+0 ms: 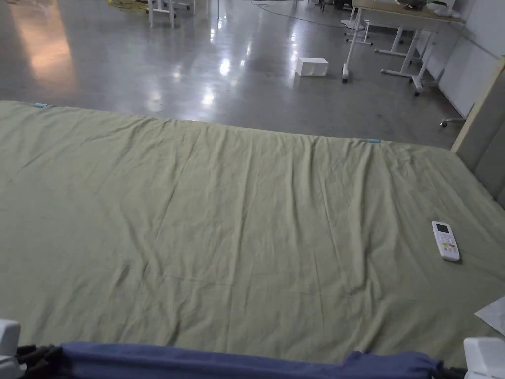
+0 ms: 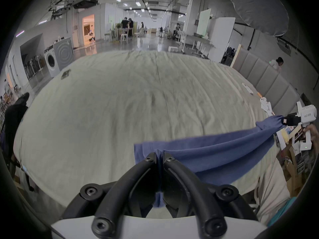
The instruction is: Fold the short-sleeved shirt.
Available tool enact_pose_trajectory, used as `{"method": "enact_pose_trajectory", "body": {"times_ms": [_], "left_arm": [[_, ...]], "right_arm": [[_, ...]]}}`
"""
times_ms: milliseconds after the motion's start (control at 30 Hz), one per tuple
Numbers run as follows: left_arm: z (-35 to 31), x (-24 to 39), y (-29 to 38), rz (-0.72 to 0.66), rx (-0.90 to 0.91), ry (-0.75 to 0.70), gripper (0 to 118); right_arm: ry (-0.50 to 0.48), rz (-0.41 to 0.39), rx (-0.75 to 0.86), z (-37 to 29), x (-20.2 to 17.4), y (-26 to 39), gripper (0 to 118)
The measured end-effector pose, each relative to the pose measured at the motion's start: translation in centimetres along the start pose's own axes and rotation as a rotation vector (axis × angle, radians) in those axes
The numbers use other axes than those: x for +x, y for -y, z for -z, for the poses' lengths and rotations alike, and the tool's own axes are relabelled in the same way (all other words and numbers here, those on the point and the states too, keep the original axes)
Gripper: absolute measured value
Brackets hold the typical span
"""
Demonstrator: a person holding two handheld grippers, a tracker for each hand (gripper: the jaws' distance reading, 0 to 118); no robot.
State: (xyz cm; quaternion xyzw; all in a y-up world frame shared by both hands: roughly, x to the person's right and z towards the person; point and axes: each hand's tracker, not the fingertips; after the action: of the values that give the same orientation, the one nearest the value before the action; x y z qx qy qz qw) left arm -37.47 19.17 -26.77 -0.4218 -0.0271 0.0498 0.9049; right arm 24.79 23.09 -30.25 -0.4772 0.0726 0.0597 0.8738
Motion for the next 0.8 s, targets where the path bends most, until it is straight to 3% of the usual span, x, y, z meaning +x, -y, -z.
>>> {"method": "enact_pose_trajectory", "body": {"times_ms": [267,533,600,667,733,767,800], "left_arm": [[2.8,0.1,4.7,-0.034,-0.218,0.000,6],[5.7,0.4,5.8,-0.007,-0.246,-0.054,7],[5.3,0.7,5.8,0.017,-0.236,-0.058,11],[4.7,0.7,5.4,0.003,-0.214,-0.056,26],[4.2,0.5,4.6,-0.058,-0.180,-0.040,59],[3.7,0.5,3.9,-0.081,-0.143,-0.045,69],[3.5,0.7,3.3,-0.090,-0.102,-0.055,70]], "right_arm": [[0.017,-0.013,-0.194,4.9,-0.3,4.6,1],[0.058,0.018,-0.190,8.7,-1.2,6.7,1],[0.071,0.024,-0.178,8.5,-1.6,6.8,6],[0.101,0.001,-0.175,7.5,-1.9,6.3,27],[0.151,-0.036,-0.157,5.9,-2.1,5.2,82],[0.181,-0.055,-0.138,5.2,-2.1,4.5,96],[0.211,-0.061,-0.084,4.2,-2.2,3.7,100]]}}
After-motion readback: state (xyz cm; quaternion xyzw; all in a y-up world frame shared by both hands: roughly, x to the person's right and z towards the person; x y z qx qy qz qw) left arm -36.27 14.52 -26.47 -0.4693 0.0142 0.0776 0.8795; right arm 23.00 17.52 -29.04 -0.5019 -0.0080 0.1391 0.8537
